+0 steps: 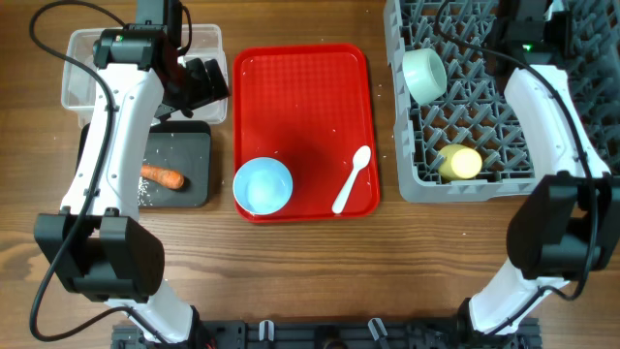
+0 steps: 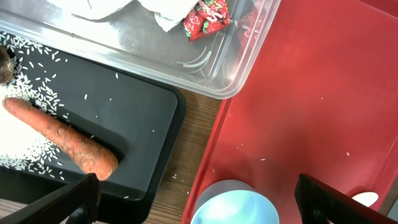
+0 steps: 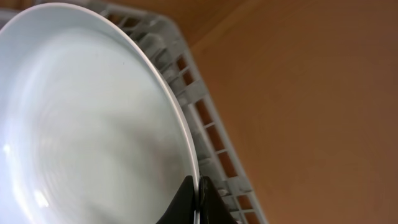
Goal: Sort waste into correct bins and load items into the dishwasher rack
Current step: 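Carry the plate to the rack and stand it upright, release, then reach the right gripper to the blue bowl and grasp its rim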
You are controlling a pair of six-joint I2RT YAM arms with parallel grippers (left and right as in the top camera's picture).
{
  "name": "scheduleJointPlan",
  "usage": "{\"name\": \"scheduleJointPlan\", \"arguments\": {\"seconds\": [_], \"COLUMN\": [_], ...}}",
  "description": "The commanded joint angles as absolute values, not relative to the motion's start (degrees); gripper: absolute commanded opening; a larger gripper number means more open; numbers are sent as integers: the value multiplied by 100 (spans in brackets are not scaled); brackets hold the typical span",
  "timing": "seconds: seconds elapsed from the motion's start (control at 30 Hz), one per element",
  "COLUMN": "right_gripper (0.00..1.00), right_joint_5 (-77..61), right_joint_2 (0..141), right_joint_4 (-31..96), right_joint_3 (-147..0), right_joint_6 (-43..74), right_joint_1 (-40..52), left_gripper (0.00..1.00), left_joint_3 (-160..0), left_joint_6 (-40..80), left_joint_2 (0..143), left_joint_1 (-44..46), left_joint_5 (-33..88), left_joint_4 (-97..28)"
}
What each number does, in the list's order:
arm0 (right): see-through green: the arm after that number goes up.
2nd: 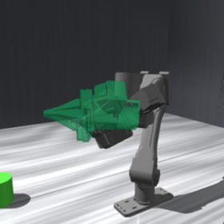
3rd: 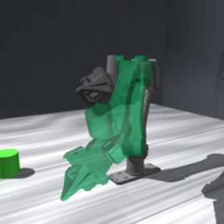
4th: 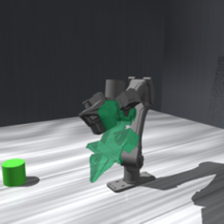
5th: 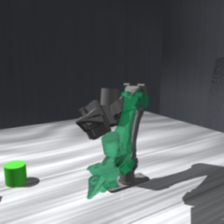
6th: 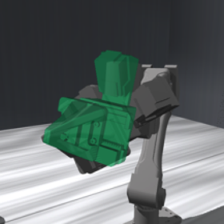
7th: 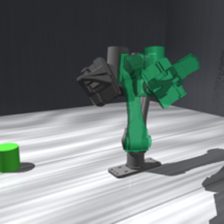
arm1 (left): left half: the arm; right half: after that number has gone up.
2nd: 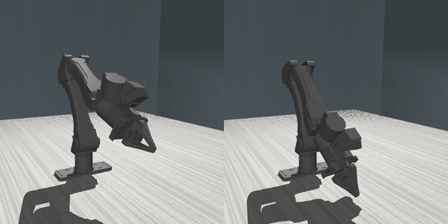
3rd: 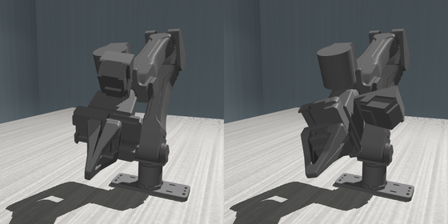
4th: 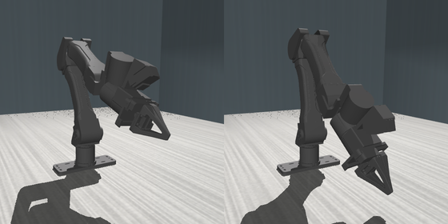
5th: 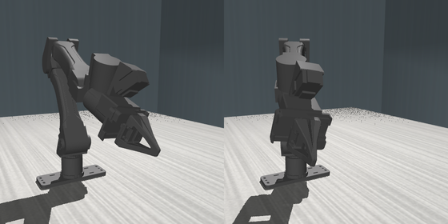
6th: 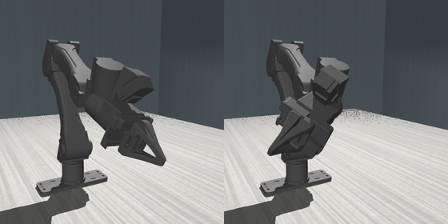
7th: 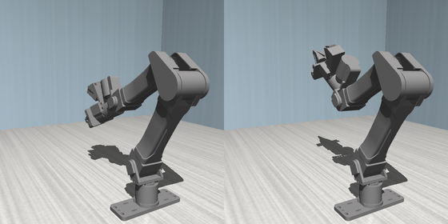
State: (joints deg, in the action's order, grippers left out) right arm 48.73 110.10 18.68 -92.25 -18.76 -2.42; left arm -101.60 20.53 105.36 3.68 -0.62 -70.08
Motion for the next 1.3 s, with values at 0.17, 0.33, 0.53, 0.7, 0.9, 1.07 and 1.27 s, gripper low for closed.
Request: {"name": "scheduleJointPlan", "arguments": {"seconds": [0.17,0.33,0.53,0.7,0.9,1.07,1.27], "right_gripper": [100,100,100,100,100,72,39], "right_joint_5": [4362,4340,1612,-1979,-2217,-1997,-1848], "right_joint_2": [11146,10707,9876,10298,11338,12127,12339], "right_joint_4": [2045,2493,3806,4764,5175,5148,5105], "right_joint_3": [-9290,-9290,-9290,-9288,-9288,-9288,-9288], "right_joint_6": [-1090,-215,58,1017,1905,2904,3326], "right_joint_1": [-156,119,930,1594,2779,3728,3975], "left_gripper": [100,100,100,100,100,100,100], "left_joint_3": [-10145,-10145,-10147,-10147,-10145,-10147,-10147], "left_joint_6": [2147,2147,2150,2147,2150,2147,2150], "left_joint_2": [10460,10460,10460,10460,10460,10460,10460], "left_joint_1": [342,342,342,342,342,342,342], "left_joint_5": [-139,-139,-139,-139,-139,-139,-139], "left_joint_4": [-7004,-7004,-7004,-7006,-7004,-7004,-7006]}}
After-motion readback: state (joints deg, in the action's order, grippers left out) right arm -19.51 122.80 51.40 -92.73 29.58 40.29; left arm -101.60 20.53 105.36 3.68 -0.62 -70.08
